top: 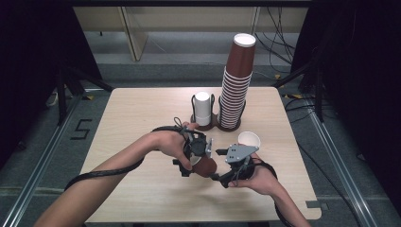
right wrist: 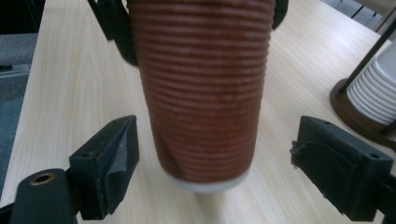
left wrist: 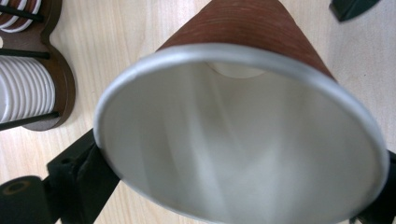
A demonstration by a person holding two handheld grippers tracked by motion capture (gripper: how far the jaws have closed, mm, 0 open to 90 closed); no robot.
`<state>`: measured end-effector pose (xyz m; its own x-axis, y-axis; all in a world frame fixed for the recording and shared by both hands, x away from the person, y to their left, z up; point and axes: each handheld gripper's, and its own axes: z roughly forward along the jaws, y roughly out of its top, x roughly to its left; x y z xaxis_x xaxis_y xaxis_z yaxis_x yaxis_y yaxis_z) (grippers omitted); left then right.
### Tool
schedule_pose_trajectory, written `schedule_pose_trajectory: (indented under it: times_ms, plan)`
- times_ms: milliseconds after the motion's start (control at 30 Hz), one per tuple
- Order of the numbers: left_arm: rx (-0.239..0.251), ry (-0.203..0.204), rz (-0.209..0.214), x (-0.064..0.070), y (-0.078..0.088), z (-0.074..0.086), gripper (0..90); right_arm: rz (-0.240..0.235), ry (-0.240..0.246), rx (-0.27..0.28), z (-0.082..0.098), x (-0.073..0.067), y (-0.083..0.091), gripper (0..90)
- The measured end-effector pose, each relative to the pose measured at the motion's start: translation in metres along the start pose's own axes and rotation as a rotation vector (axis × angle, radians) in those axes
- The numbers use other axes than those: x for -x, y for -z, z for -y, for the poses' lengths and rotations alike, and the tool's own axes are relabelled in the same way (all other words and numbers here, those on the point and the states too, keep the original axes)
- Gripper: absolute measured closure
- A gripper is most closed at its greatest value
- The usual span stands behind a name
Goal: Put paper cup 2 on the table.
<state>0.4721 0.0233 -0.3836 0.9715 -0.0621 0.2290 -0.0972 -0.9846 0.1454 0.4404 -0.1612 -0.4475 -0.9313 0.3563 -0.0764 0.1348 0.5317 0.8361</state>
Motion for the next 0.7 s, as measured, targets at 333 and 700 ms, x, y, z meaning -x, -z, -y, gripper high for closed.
schedule_pose_trajectory:
  times_ms: [333,700]
  plan:
    - [0.007,0.001,0.003,0.001,0.0,0.0,6.5,-0.021,0.045,0.017,-0.01,-0.004,-0.019,14.8]
    - [0.003,-0.019,-0.001,0.001,0.002,-0.001,6.5,-0.039,0.049,0.005,-0.01,-0.004,-0.028,15.9]
